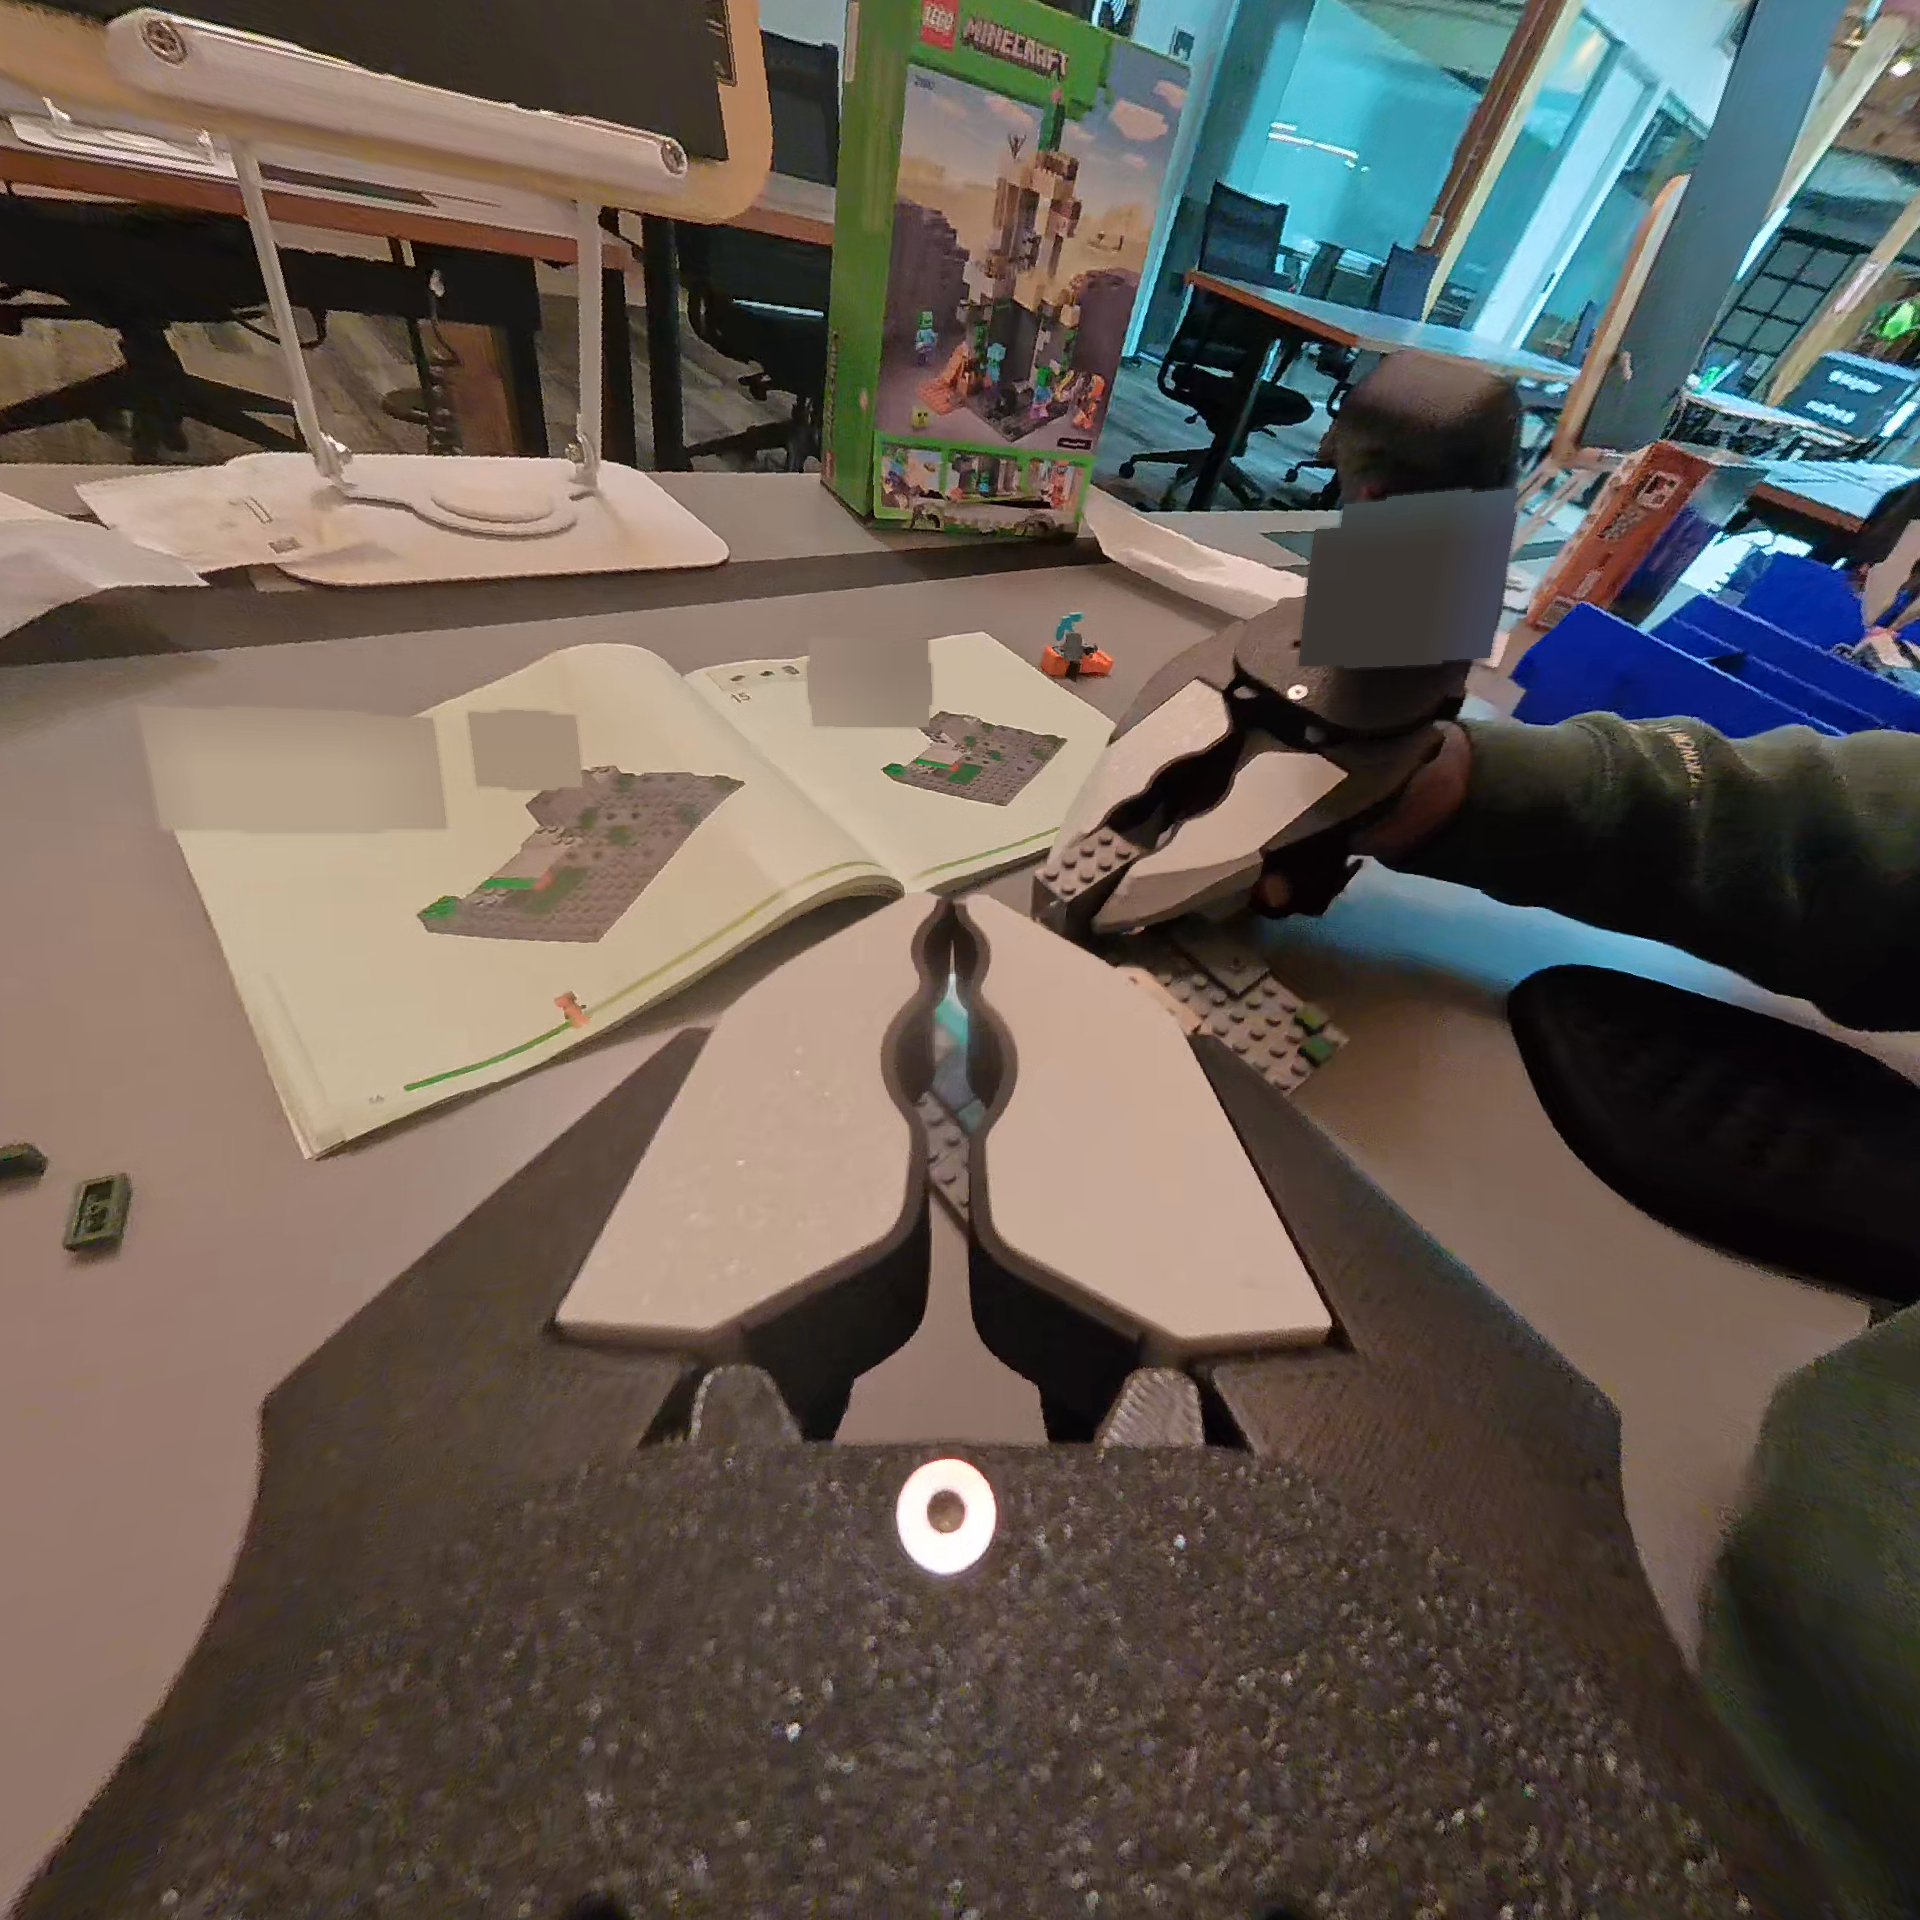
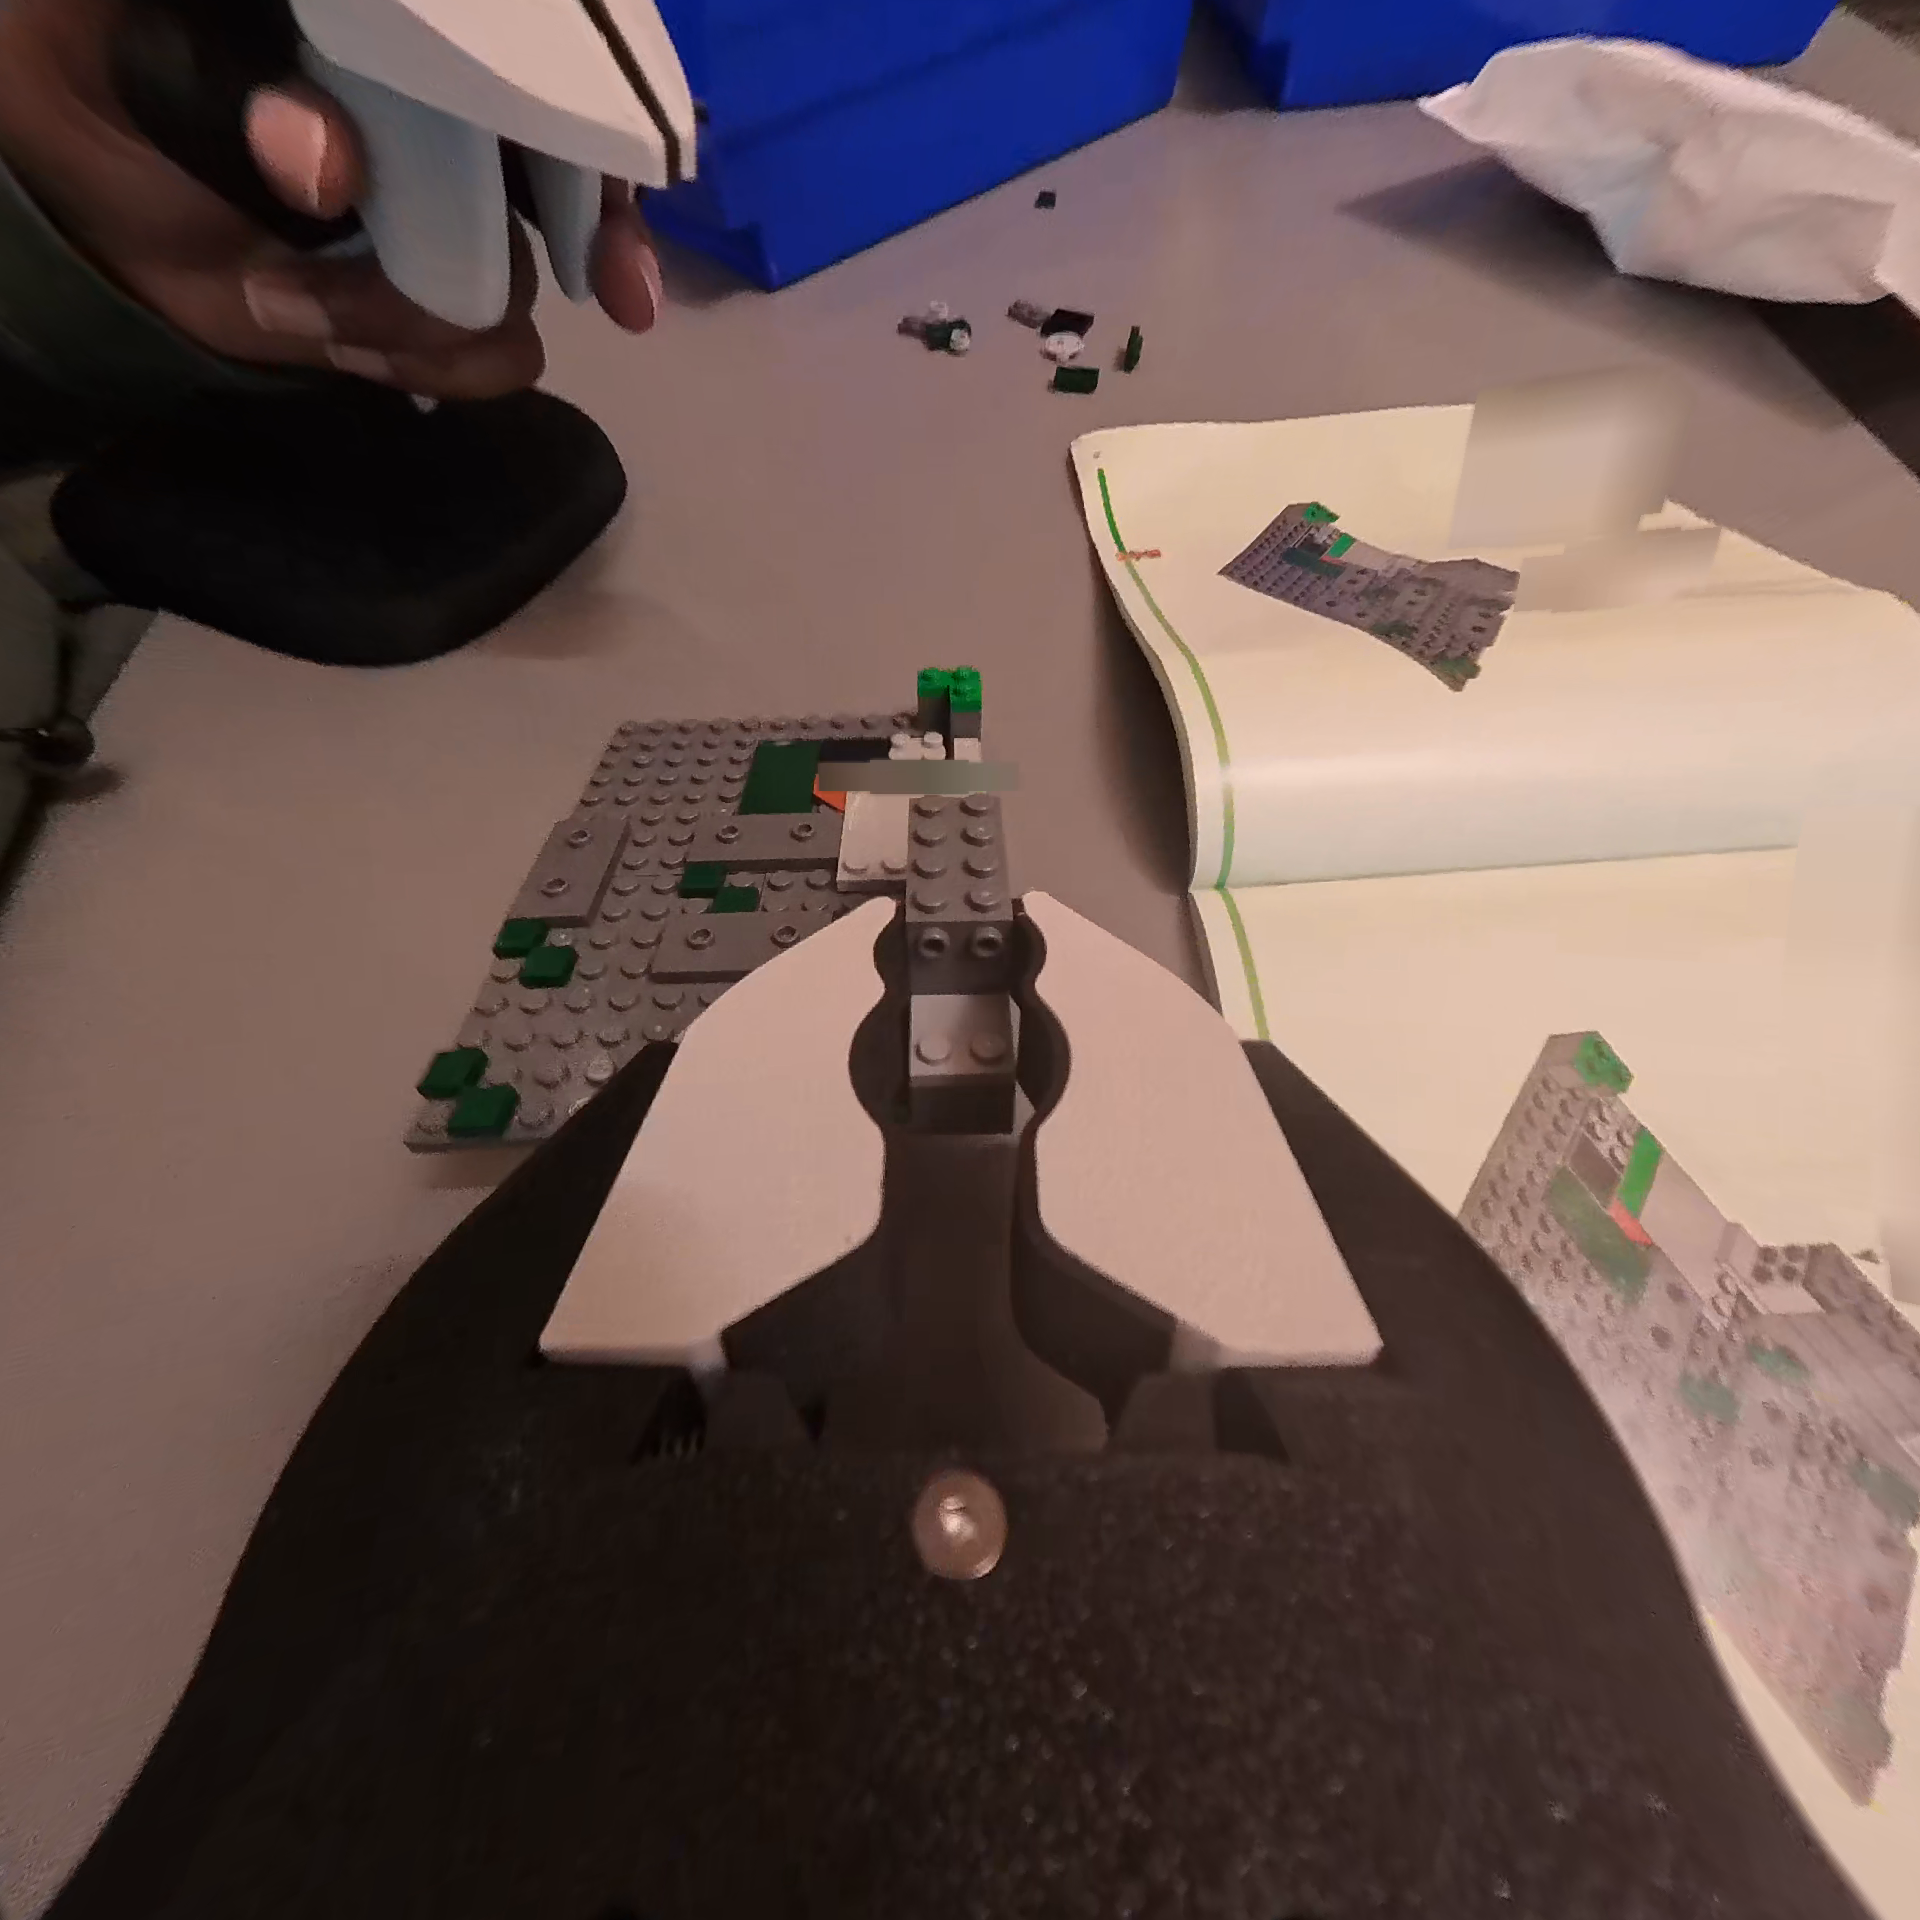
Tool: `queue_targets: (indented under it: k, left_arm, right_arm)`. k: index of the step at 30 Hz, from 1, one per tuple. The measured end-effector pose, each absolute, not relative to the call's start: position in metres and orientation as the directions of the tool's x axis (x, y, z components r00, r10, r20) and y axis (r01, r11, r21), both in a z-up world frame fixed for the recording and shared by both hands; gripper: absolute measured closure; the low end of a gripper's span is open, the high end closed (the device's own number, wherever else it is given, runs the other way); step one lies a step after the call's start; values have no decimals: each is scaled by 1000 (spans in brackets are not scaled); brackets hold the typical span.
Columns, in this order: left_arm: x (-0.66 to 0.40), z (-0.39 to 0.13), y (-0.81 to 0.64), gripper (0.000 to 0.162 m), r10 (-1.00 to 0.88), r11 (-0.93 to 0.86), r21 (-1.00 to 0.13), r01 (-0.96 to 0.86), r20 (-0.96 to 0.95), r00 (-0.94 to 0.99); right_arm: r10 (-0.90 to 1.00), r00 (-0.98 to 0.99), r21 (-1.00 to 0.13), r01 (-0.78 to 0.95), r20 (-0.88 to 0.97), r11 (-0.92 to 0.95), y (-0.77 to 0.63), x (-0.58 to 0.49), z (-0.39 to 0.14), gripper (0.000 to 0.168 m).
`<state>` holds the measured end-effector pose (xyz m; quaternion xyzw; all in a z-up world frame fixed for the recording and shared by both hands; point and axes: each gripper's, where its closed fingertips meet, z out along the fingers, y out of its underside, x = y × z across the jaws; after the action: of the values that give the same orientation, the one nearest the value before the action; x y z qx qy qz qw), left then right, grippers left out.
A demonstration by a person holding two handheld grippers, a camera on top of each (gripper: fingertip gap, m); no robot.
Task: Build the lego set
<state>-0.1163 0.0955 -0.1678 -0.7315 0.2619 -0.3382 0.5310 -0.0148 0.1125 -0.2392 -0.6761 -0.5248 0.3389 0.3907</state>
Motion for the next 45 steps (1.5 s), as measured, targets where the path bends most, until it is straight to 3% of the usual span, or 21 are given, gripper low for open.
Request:
queue_targets:
  k: [8,14,22,28,35,45]
  left_arm:
    - [-113,-175,103,162,-733,-298,-953,-50,196,652]
    - [-109,-180,104,162,-730,-312,-948,-62,198,654]
    - [-113,-190,113,162,-695,-281,-943,-177,73,715]
    - [-118,-192,140,162,-631,-351,-916,-192,81,772]
    - [-126,-192,175,162,-587,-359,-903,-237,21,809]
    - [-118,-219,205,162,-583,-410,-864,-291,3,813]
  right_arm:
    - [986,166,-820,561,-22,-113,115,-20,-259,150]
    - [987,159,-803,592,29,-72,117,-20,-257,137]
    - [931,364,-863,472,8,-177,121,-8,-219,131]
    - [794,608,-884,376,9,-278,124,5,-203,150]
    - [717,693,-901,267,-67,-342,125,0,-191,167]
    - [714,699,-889,301,-40,-344,155,-13,-201,168]
